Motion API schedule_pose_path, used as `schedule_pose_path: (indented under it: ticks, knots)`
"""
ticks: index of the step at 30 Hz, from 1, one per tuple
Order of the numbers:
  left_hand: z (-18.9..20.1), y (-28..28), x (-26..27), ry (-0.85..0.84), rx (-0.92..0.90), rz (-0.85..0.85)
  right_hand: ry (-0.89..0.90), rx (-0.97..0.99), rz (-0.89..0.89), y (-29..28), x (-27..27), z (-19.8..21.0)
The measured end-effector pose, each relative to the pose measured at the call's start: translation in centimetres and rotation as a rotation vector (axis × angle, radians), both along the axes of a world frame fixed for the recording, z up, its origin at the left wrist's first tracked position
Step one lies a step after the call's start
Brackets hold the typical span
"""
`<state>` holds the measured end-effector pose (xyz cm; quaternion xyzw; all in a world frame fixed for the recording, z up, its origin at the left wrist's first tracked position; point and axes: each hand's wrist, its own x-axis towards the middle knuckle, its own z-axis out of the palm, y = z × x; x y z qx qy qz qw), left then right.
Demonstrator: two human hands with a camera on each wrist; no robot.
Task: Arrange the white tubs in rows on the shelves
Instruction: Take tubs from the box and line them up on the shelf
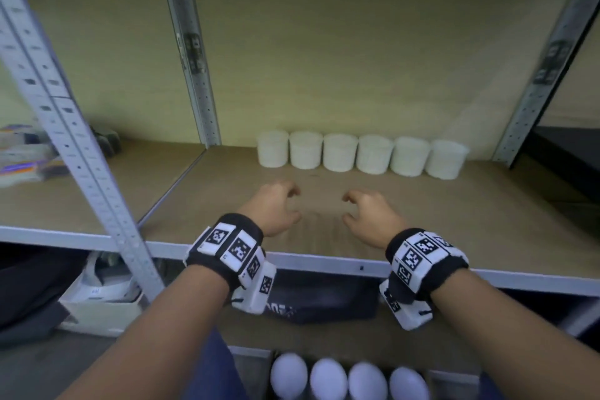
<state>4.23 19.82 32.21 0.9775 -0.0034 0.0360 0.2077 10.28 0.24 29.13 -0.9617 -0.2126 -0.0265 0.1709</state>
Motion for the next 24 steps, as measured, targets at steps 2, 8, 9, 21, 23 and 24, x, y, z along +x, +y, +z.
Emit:
schedule_pose_path:
  ticks: [2, 8, 9, 21, 23, 24]
  knots:
    - [-1.5, -1.6, -2.7, 0.036, -0.022, -0.009, -0.009, 0.012, 0.011, -1.0, -2.3, -1.0]
    - [-6.4, -4.4, -7.0, 0.134, -0.060, -0.026, 0.026, 0.051, 0.052, -2.9, -7.8, -4.1]
    - [-7.4, -4.7, -7.3, 0.140, -0.068, -0.024, 0.040, 0.062, 0.060, -3.0, -8.5, -4.9]
    - [-21.4, -6.6, -7.2, 0.538, -0.048, -0.014, 0.596, -0.101, -0.020, -2.9, -10.7, -19.8]
    - [-24.2, -6.9, -7.3, 0.616, -0.041, 0.009, 0.656, -0.147, -0.033, -2.9, -11.3, -22.4]
    - [-25.2, -7.0, -7.6, 0.636, -0.027, -0.003, 0.677, -0.167, -0.033, -2.9, -11.7, -23.6]
